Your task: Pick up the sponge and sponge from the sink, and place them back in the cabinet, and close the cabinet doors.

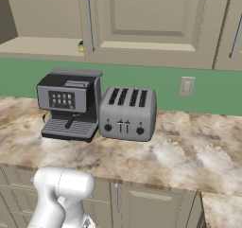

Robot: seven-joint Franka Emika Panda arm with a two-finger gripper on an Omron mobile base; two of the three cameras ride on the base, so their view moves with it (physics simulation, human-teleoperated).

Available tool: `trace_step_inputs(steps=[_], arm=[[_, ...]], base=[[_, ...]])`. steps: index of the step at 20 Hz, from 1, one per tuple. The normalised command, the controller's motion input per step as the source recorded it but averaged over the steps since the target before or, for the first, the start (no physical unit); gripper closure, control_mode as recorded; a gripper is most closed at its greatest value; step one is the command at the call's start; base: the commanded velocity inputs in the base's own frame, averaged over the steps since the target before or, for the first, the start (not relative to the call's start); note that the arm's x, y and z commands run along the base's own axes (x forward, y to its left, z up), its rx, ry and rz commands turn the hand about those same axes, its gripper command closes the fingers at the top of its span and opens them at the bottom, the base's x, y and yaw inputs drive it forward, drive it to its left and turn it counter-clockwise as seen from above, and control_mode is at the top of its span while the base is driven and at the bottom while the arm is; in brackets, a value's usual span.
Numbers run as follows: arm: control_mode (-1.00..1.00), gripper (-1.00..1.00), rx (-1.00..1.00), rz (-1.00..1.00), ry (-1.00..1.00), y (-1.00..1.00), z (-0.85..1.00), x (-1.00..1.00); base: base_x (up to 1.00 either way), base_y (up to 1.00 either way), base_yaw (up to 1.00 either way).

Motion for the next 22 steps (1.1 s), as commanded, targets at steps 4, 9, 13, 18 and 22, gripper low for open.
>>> trace_step_inputs(steps=[4, 9, 13, 18, 22], arm=[[-1.0, -1.0, 0.0, 0.06, 0.0, 0.3, 0.0, -0.19], [-1.0, -1.0, 0.0, 0.1, 0.0, 0.31, -0.01, -0.23], [-1.0, -1.0, 0.0, 0.14, 0.0, 0.33, -0.01, -0.15], [-1.0, -1.0, 0.0, 0.13, 0.0, 0.34, 0.0, -0.14], [-1.0, -1.0, 0.0, 0.11, 0.0, 0.32, 0.0, -0.16]], base=[[0.0, 0.0, 0.0], [0.0, 0.0, 0.0], [0.0, 0.0, 0.0], [0.0, 0.0, 0.0], [0.0, 0.0, 0.0]])
